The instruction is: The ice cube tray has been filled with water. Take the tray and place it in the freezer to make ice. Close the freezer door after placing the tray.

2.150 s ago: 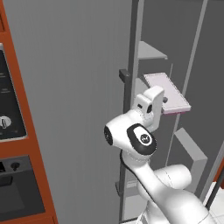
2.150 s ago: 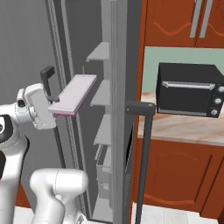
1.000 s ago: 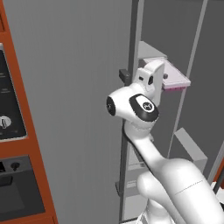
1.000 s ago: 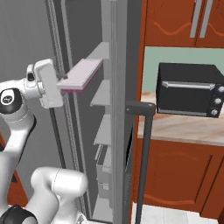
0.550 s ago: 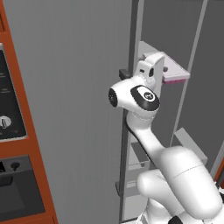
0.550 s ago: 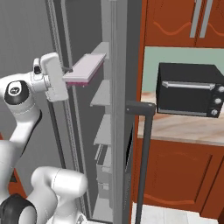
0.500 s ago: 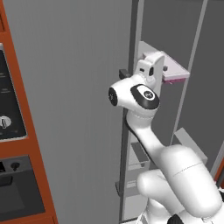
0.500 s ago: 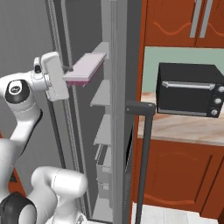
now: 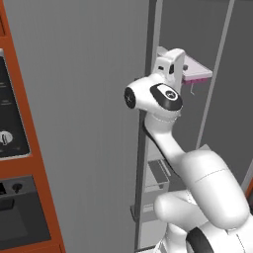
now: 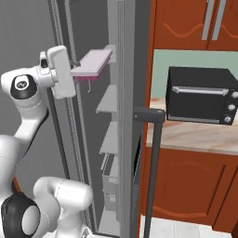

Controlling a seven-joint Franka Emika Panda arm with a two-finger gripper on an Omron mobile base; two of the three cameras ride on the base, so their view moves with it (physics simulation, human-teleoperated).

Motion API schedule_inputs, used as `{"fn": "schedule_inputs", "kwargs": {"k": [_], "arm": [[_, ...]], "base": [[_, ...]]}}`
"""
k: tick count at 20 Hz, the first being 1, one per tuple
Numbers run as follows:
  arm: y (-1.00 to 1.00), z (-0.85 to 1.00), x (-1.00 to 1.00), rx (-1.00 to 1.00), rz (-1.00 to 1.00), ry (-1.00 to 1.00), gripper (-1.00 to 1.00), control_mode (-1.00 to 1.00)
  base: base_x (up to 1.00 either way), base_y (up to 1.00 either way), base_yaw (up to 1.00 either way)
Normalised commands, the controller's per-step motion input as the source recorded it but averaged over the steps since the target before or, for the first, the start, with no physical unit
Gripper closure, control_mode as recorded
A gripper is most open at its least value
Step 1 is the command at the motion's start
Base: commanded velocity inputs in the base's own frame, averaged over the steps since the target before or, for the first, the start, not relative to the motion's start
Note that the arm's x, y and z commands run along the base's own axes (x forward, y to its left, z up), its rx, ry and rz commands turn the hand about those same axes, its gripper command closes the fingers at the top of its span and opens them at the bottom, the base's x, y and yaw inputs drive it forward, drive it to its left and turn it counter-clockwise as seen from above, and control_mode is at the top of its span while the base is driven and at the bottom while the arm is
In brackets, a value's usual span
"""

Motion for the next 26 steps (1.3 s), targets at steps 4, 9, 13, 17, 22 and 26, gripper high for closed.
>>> {"fn": "schedule_inputs", "kwargs": {"k": [4,9,13,17,22,26], "arm": [[-0.13,0.14,0.12,0.01,0.1,0.03,1.0,-1.0],[-0.11,0.02,0.19,0.02,0.1,0.02,1.0,-1.0],[-0.04,0.0,0.31,0.0,0.08,0.01,1.0,-1.0],[-0.01,0.0,0.41,0.0,0.07,0.0,1.0,-1.0],[-0.03,-0.01,0.36,0.0,0.06,0.0,1.0,-1.0],[-0.13,-0.04,0.27,0.0,0.06,0.0,1.0,-1.0]], "base": [[0.0,0.0,0.0],[0.0,0.0,0.0],[0.0,0.0,0.0],[0.0,0.0,0.0],[0.0,0.0,0.0],[0.0,0.0,0.0]]}}
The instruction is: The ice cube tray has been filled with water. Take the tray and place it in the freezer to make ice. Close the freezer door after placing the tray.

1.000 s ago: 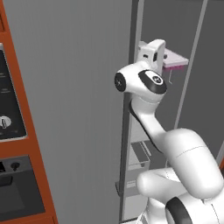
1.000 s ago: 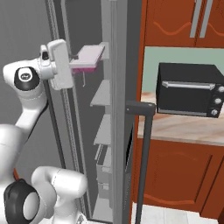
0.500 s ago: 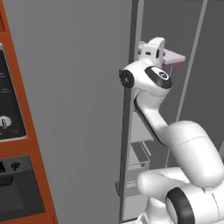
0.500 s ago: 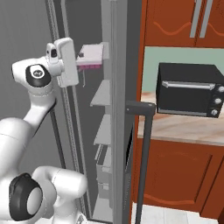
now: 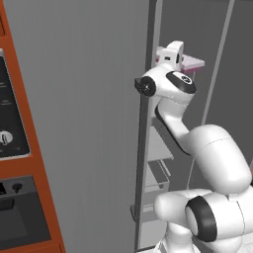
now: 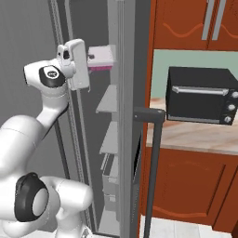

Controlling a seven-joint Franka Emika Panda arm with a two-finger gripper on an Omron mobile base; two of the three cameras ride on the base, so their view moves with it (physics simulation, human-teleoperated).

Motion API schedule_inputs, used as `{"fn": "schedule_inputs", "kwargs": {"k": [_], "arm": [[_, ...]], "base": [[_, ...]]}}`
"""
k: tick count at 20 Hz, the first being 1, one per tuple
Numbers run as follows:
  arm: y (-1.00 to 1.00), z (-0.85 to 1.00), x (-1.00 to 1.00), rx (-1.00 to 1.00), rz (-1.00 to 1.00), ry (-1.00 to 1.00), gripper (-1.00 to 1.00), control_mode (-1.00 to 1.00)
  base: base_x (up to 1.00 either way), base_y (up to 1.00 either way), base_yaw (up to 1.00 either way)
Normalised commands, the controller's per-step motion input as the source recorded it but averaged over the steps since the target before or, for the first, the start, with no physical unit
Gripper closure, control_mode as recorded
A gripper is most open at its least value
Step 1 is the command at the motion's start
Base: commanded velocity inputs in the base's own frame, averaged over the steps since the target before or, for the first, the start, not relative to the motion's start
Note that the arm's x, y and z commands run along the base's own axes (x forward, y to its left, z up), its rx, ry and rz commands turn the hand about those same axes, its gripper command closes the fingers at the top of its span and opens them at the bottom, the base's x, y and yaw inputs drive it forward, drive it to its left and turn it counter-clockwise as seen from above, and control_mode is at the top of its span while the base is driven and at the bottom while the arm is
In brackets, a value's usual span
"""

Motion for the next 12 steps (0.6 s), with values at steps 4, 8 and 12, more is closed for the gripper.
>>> {"fn": "schedule_inputs", "kwargs": {"k": [4,8,12], "arm": [[-0.22,0.0,0.16,0.03,0.06,0.0,1.0,-1.0],[-0.21,0.0,0.13,0.05,0.08,0.0,1.0,-1.0],[-0.16,0.0,0.15,0.06,0.12,0.03,1.0,-1.0]], "base": [[0.0,0.0,0.0],[0.0,0.0,0.0],[0.0,0.0,0.0]]}}
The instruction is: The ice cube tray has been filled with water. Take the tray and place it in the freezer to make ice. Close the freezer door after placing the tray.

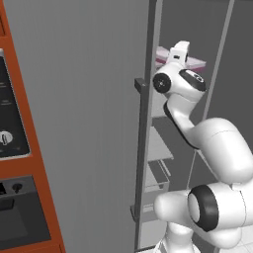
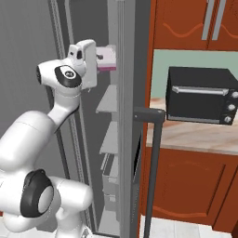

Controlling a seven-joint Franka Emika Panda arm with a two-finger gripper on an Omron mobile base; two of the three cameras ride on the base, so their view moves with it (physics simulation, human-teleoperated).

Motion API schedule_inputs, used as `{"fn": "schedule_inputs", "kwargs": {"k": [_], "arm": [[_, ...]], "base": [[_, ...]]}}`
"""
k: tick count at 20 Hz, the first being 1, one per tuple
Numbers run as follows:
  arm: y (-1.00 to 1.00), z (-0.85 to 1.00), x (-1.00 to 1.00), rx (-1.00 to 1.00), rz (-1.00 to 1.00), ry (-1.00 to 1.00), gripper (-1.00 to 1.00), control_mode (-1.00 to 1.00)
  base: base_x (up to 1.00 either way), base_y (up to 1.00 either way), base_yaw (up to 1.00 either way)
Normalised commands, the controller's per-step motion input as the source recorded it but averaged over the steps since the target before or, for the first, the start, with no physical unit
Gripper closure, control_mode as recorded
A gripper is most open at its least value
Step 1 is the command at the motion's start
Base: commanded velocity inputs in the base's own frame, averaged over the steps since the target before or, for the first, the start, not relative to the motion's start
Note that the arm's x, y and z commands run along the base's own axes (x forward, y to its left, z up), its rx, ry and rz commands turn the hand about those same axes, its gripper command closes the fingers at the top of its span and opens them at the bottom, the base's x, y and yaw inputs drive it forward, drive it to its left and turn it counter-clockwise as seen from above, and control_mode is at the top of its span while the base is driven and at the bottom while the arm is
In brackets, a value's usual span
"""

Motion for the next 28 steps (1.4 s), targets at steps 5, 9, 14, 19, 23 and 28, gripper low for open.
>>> {"fn": "schedule_inputs", "kwargs": {"k": [5,9,14,19,23,28], "arm": [[-0.13,0.0,0.16,0.07,0.16,0.06,1.0,-1.0],[-0.1,0.0,0.17,0.05,0.16,0.08,1.0,-1.0],[-0.03,0.0,0.24,0.01,0.14,0.05,1.0,-1.0],[0.0,0.0,0.19,-0.05,0.04,0.0,1.0,-1.0],[0.05,-0.01,0.19,-0.18,0.0,-0.01,1.0,-1.0],[0.12,-0.09,0.15,-0.19,0.0,-0.02,1.0,-1.0]], "base": [[0.0,0.0,0.0],[0.0,0.0,0.0],[0.0,0.0,0.0],[0.0,0.0,0.0],[0.0,0.0,0.0],[0.0,0.0,0.0]]}}
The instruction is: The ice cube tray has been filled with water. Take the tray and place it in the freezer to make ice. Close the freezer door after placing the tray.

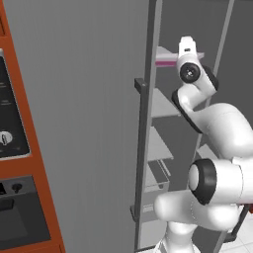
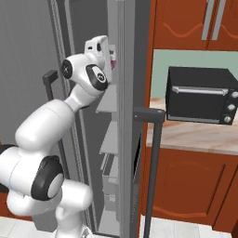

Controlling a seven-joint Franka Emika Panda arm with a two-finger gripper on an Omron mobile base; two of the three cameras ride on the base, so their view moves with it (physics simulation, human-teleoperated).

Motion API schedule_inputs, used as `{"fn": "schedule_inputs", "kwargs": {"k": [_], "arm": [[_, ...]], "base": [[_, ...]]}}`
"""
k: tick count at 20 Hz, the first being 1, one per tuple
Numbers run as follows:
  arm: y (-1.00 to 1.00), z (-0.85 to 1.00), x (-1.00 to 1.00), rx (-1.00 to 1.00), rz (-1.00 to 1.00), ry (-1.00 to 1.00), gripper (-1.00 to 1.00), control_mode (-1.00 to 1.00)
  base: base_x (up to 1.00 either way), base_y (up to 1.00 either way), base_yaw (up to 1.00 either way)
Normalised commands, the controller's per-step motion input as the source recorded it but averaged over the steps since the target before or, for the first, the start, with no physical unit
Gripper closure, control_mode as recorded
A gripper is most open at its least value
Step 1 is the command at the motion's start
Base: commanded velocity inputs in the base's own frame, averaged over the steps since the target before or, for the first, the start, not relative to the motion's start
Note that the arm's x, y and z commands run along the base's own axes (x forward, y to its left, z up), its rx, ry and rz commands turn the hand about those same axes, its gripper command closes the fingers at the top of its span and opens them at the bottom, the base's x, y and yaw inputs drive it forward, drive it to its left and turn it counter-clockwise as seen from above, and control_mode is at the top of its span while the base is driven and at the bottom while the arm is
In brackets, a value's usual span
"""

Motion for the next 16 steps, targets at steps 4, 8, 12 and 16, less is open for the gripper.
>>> {"fn": "schedule_inputs", "kwargs": {"k": [4,8,12,16], "arm": [[0.0,-0.08,0.22,-0.09,0.0,0.0,1.0,-1.0],[0.0,-0.03,0.37,-0.01,0.0,0.0,1.0,-1.0],[0.0,0.0,0.44,0.0,0.0,0.04,1.0,-1.0],[0.0,-0.02,0.44,0.0,0.0,0.1,1.0,-1.0]], "base": [[0.0,0.0,0.0],[0.0,0.0,0.0],[0.0,0.0,0.0],[0.0,0.0,0.0]]}}
